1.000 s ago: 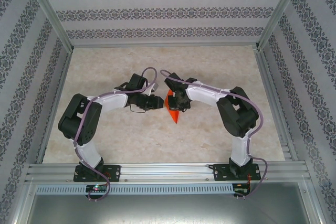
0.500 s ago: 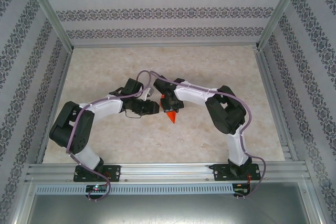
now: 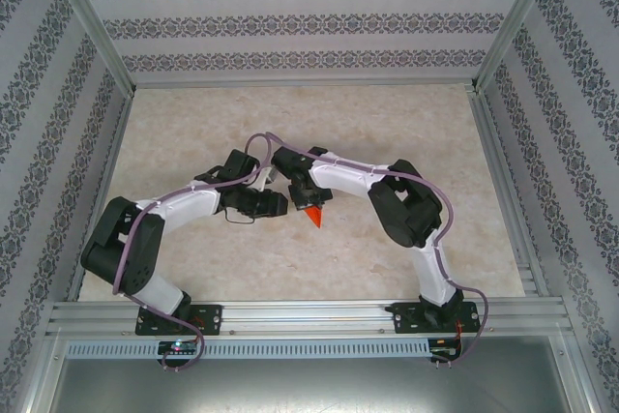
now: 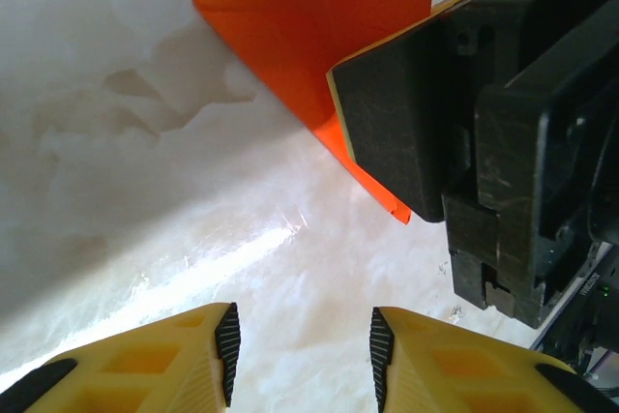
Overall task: Fold a paper plane with a square sheet of paper (pick it up from the middle)
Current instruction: Move a paper plane to the center of the table, then reset both arms
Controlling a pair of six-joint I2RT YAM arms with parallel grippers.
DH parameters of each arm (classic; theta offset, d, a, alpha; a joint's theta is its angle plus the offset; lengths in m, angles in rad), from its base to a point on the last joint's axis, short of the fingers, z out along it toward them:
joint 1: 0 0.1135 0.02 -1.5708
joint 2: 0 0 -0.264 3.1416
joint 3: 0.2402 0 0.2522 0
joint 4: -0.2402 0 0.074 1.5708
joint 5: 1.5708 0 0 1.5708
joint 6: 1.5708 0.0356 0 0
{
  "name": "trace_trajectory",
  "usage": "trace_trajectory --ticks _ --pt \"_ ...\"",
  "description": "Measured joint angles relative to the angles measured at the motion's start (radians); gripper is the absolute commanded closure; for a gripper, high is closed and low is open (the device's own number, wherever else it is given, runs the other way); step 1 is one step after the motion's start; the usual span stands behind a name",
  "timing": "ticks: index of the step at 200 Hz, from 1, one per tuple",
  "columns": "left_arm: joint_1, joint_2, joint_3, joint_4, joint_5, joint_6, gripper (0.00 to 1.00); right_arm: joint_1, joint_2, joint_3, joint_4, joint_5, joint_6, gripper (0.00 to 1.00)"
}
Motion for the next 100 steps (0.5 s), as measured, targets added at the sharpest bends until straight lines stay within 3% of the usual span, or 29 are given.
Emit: trace_trajectory --ticks 20,42,76,100 --pt "0.013 -0.031 -0.01 -0.018 -0.023 0.005 0.54 0.005 0.0 0.0 -0.002 0.019 -0.007 0.86" --pt "0.031 -0.071 -0.01 -0.038 -0.053 0.015 0.49 0.005 -0.017 -0.021 0.016 0.023 -0.02 0.71" --pt "0.055 -0.122 0.008 -0.067 -0.111 0.03 0.42 -0.007 -0.116 -0.093 0.034 -0.024 -0.02 0.6" --pt "0.074 -0.142 0.039 -0.09 -0.175 0.045 0.34 -0.028 -0.227 -0.121 0.047 -0.082 -0.016 0.57"
